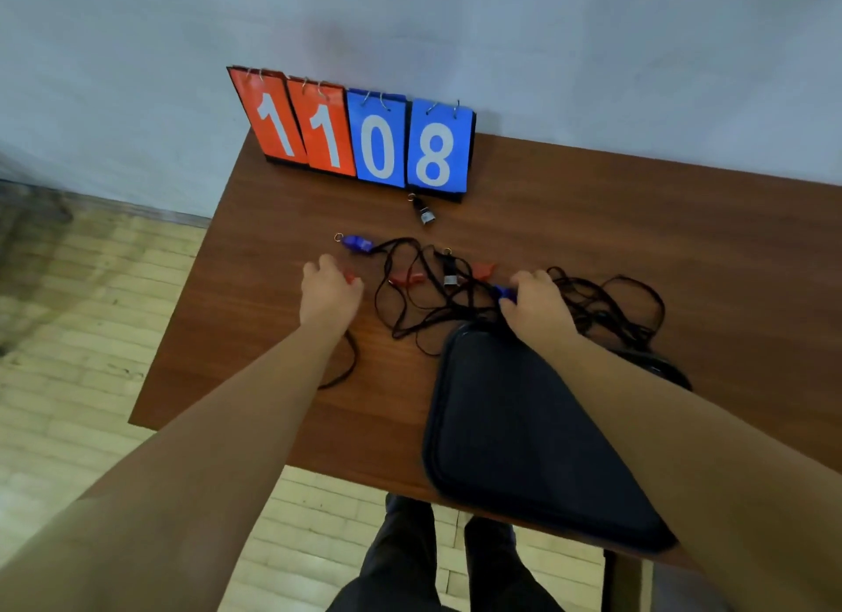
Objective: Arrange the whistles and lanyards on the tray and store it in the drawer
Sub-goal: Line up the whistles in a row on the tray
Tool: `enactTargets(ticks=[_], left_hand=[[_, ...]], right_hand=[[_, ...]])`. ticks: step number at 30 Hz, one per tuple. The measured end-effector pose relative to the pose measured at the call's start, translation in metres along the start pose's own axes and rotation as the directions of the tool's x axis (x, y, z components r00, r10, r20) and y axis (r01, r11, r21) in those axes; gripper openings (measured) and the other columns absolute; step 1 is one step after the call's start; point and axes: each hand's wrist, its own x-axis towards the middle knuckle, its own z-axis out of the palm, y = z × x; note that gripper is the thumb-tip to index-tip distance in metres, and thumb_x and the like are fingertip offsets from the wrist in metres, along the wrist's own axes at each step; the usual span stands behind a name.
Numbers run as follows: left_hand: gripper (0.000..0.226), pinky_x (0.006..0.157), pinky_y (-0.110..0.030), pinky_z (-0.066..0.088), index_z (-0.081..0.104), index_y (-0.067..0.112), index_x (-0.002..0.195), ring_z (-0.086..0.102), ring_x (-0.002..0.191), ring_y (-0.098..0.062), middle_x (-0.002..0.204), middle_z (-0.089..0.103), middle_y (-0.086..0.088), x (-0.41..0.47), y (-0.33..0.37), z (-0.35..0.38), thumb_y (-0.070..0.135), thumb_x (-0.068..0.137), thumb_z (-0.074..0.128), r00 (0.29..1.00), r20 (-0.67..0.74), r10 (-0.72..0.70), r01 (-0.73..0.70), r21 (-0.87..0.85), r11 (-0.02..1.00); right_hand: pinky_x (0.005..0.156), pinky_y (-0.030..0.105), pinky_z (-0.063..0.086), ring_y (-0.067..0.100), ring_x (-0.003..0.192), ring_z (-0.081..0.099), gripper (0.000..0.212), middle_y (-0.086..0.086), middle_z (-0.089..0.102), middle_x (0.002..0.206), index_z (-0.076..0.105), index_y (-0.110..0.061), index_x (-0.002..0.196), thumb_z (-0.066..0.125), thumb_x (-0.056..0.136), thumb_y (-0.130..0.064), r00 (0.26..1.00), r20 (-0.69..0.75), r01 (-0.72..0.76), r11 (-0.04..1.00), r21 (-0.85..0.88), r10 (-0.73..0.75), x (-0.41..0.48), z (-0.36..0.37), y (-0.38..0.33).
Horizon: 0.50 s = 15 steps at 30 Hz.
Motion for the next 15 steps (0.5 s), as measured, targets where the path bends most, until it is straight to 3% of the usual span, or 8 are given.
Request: enactTargets(ticks=[3, 8, 12, 15], left_hand=[[0.044, 0.099, -0.042, 0.044, 0.053, 0.004, 0.13, 0.052, 0.119, -0.034, 0.133, 0.049, -0.017, 0.015, -0.011, 0.006, 0.026, 0.094, 0.064, 0.999, 0.035, 0.025, -0.027, 0.044, 0.999], [0.035, 0.09, -0.033, 0.046, 0.062, 0.011, 0.123, 0.058, 0.111, -0.026, 0.119, 0.06, -0.009, 0.02, -0.022, 0.007, 0.027, 0.093, 0.066, 0.995, 0.006, 0.101, -0.101, 0.008, 0.995], [0.037, 0.099, -0.035, 0.043, 0.061, 0.014, 0.127, 0.05, 0.118, -0.024, 0.121, 0.056, -0.007, 0.005, -0.014, -0.004, 0.031, 0.095, 0.063, 0.987, -0.054, 0.149, -0.153, -0.086, 0.984], [0.032, 0.098, -0.032, 0.044, 0.06, 0.018, 0.125, 0.05, 0.114, -0.017, 0.116, 0.053, 0.002, -0.014, 0.001, -0.013, 0.03, 0.095, 0.063, 0.982, -0.06, 0.177, -0.186, -0.193, 0.964]], right_hand=[[0.097, 0.048, 0.048, 0.038, 0.117, 0.05, 0.03, 0.016, 0.053, 0.123, 0.06, -0.007, 0.122, 0.061, 0.097, -0.025, 0.999, -0.047, -0.002, 0.997, -0.079, -0.002, 0.003, 0.011, -0.003], [0.095, 0.048, 0.048, 0.036, 0.114, 0.052, 0.031, 0.015, 0.058, 0.118, 0.061, -0.007, 0.12, 0.064, 0.096, -0.027, 0.993, -0.114, -0.033, 0.998, -0.059, 0.026, 0.001, 0.013, -0.004], [0.09, 0.045, 0.051, 0.03, 0.106, 0.057, 0.029, 0.009, 0.062, 0.11, 0.061, -0.01, 0.118, 0.061, 0.098, -0.031, 0.973, -0.211, -0.067, 0.987, 0.148, 0.097, -0.011, -0.001, -0.002], [0.089, 0.039, 0.052, 0.021, 0.103, 0.06, 0.035, 0.002, 0.064, 0.114, 0.058, -0.011, 0.128, 0.058, 0.101, -0.033, 0.95, -0.247, -0.09, 0.928, 0.362, 0.189, -0.028, -0.02, -0.008]])
